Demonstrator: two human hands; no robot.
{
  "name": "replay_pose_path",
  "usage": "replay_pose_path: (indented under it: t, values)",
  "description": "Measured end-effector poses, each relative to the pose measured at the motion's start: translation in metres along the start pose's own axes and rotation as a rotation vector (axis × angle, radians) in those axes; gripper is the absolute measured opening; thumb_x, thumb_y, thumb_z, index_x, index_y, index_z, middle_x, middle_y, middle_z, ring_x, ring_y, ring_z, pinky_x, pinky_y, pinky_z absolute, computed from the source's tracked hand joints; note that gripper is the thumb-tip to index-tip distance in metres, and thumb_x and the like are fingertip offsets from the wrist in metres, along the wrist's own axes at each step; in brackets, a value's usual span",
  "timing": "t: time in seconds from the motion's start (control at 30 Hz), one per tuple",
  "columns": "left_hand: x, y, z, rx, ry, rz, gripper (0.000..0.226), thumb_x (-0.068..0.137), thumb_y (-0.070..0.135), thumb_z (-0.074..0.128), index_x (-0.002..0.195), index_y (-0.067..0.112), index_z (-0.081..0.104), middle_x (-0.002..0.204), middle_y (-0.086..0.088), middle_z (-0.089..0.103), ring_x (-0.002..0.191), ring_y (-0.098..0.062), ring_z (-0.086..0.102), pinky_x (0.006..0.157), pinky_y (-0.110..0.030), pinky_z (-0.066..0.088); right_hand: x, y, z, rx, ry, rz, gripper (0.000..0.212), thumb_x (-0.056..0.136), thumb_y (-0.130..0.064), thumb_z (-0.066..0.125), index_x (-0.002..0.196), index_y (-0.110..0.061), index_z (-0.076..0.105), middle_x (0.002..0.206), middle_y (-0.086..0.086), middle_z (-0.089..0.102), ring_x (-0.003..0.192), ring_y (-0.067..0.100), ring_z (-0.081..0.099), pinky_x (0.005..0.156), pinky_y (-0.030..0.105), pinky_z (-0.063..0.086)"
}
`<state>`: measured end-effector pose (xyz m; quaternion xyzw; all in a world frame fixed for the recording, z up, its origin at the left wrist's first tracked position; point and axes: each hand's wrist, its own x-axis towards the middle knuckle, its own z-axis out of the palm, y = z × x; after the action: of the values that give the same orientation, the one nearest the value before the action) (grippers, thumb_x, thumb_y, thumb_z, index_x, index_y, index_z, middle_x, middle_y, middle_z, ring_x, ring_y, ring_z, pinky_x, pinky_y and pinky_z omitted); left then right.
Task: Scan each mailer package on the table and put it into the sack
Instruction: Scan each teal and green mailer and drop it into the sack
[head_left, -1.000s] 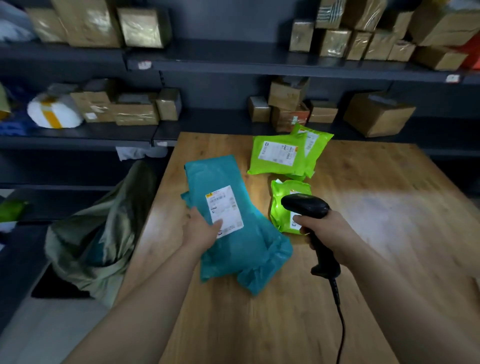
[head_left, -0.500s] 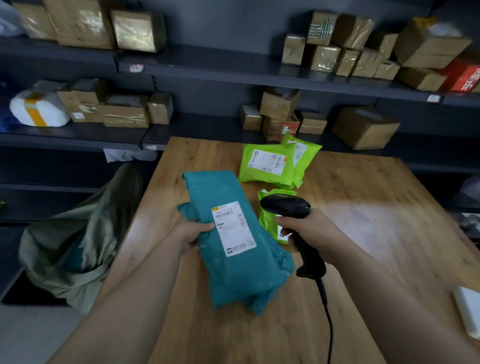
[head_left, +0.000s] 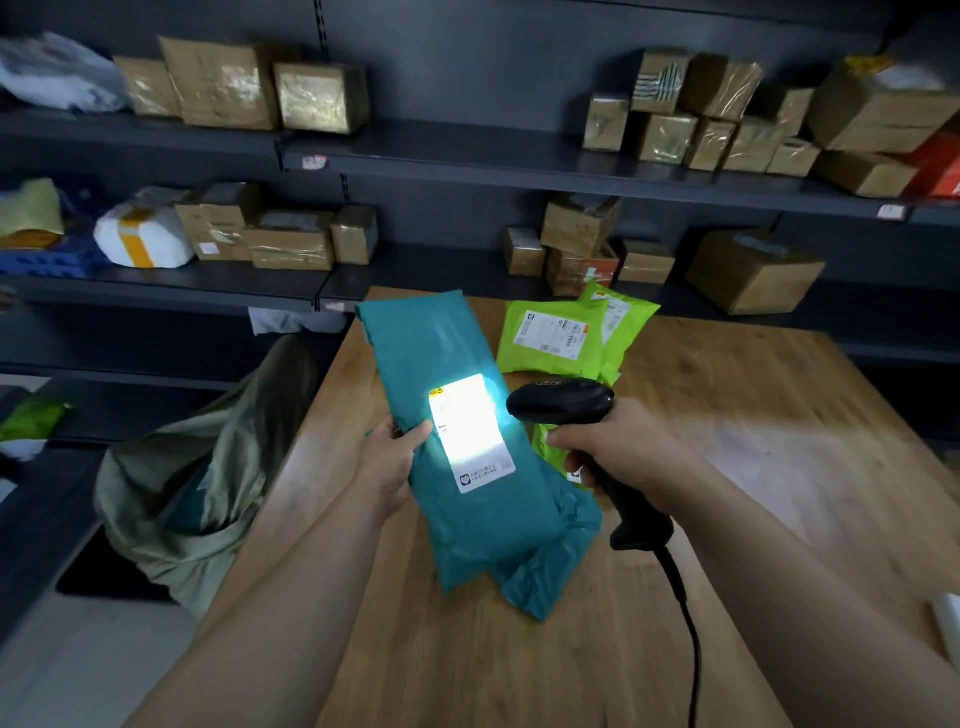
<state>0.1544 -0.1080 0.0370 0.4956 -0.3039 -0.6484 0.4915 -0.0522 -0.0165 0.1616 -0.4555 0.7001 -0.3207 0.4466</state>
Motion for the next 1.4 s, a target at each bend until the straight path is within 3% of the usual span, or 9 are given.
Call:
replay_pose_path:
  t: [0.37, 0.7, 1.0, 1.17, 1.4]
  values:
    - [-0.007, -0.005, 0.002, -0.015, 0.009, 0.009, 0.016, 0.094, 0.004, 0.057, 0.109, 0.009, 0.06, 0.101, -0.005, 0.069, 0.087, -0.022, 0.067, 0.079, -0.036, 0.056, -0.023, -0.008, -0.012, -0.034, 0.02, -0.021, 0.011, 0.082, -0.012, 0.072, 0.081, -0.003, 0.066, 0.061, 0.01, 0.059, 0.04, 0.016, 0.048, 0.042, 0.023, 0.039]
    - [-0.012, -0.008, 0.005, -0.014, -0.016, 0.006, 0.022, 0.095, 0.003, 0.055, 0.116, 0.011, 0.058, 0.112, -0.01, 0.067, 0.096, -0.028, 0.066, 0.081, -0.04, 0.055, -0.027, -0.008, -0.014, -0.073, -0.011, -0.023, 0.015, 0.082, -0.013, 0.071, 0.072, -0.007, 0.062, 0.061, 0.009, 0.059, 0.042, 0.017, 0.048, 0.044, 0.024, 0.04]
    - [-0.013, -0.011, 0.004, -0.005, 0.009, -0.015, 0.026, 0.095, 0.006, 0.056, 0.121, 0.009, 0.057, 0.112, -0.009, 0.068, 0.096, -0.025, 0.068, 0.072, -0.036, 0.059, -0.025, -0.002, -0.014, -0.054, -0.008, -0.012, 0.014, 0.081, -0.015, 0.073, 0.074, -0.007, 0.064, 0.059, 0.008, 0.059, 0.041, 0.017, 0.049, 0.045, 0.025, 0.041]
    - [-0.014, -0.012, 0.006, -0.046, 0.032, -0.035, 0.012, 0.095, 0.004, 0.055, 0.1, 0.012, 0.062, 0.091, -0.002, 0.071, 0.066, -0.01, 0.071, 0.056, -0.025, 0.058, -0.023, 0.002, -0.012, -0.016, -0.003, 0.007, 0.012, 0.078, -0.015, 0.075, 0.077, -0.006, 0.066, 0.057, 0.007, 0.058, 0.044, 0.019, 0.049, 0.048, 0.029, 0.041]
    - [-0.019, -0.007, 0.006, -0.078, 0.041, -0.048, 0.014, 0.096, 0.009, 0.055, 0.109, 0.012, 0.06, 0.099, -0.004, 0.071, 0.083, -0.018, 0.069, 0.06, -0.028, 0.059, -0.021, 0.003, -0.01, 0.042, -0.012, -0.049, 0.015, 0.08, -0.017, 0.075, 0.089, -0.008, 0.068, 0.068, 0.01, 0.063, 0.044, 0.018, 0.051, 0.048, 0.028, 0.042]
